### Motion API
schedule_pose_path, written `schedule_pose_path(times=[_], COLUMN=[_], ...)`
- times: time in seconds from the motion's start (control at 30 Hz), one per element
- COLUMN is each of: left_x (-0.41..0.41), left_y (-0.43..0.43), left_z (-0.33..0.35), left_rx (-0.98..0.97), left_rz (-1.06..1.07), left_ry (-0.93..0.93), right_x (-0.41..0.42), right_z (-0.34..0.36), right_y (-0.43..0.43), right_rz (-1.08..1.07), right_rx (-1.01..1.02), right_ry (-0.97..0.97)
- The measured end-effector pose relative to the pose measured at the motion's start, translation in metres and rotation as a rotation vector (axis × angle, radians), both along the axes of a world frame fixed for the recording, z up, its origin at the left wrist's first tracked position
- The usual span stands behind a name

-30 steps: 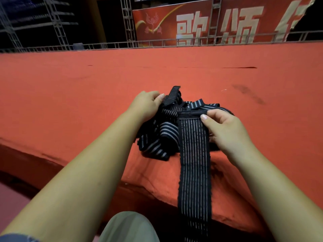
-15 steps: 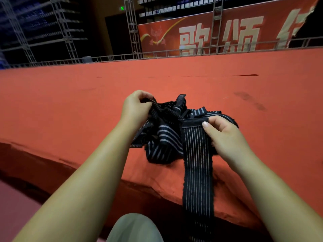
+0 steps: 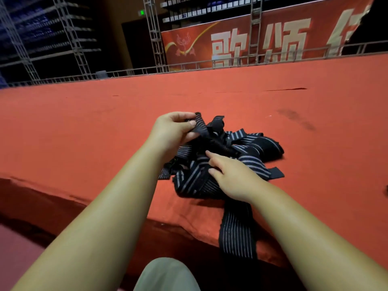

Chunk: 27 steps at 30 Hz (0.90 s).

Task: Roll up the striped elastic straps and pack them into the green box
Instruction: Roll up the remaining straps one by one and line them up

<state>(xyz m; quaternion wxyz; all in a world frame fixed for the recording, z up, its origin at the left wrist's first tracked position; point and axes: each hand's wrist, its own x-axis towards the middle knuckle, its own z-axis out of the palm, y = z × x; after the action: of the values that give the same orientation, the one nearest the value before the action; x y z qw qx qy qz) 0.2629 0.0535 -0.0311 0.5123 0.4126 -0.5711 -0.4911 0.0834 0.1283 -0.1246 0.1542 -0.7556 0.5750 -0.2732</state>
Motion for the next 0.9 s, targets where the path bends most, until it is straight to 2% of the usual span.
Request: schedule_pose_path(times=[0.1,0.2,0.37,0.53,0.67,0.9], left_x=[0.007,0.018,0.028,0.013,-0.005,-0.053], left_y=[-0.007,-0.010,-0.001,0.020,0.034,0.052], left_z=[0.011,0.022,0.043,0.076,0.101,0.118], left_rx=[-0.061,-0.117,-0.219,-0.244,-0.277,-0.273], left_rz=[0.038,0.059,0.048,-0.071,-0.148,-0.312], left_ry=[-0.085,-0.125,-0.073,0.047,0.008,0.050], right_x=[0.003,0.007,0.011,0.015,0.010,-0.042], right_z=[0.000,0.012,0.049,0.091,0.115,0.145], right_y=[-0.002,0.007,0.022,0.031,0.032,0.051], right_rz=[-0.047,-0.048,-0.004,0.049,0.020,-0.179], right_rx=[0.031,-0.088,-0.247,-0.290,-0.418,-0.377], right_ry=[-0.036,-0.146,-0.262,-0.268,-0.331,-0.758])
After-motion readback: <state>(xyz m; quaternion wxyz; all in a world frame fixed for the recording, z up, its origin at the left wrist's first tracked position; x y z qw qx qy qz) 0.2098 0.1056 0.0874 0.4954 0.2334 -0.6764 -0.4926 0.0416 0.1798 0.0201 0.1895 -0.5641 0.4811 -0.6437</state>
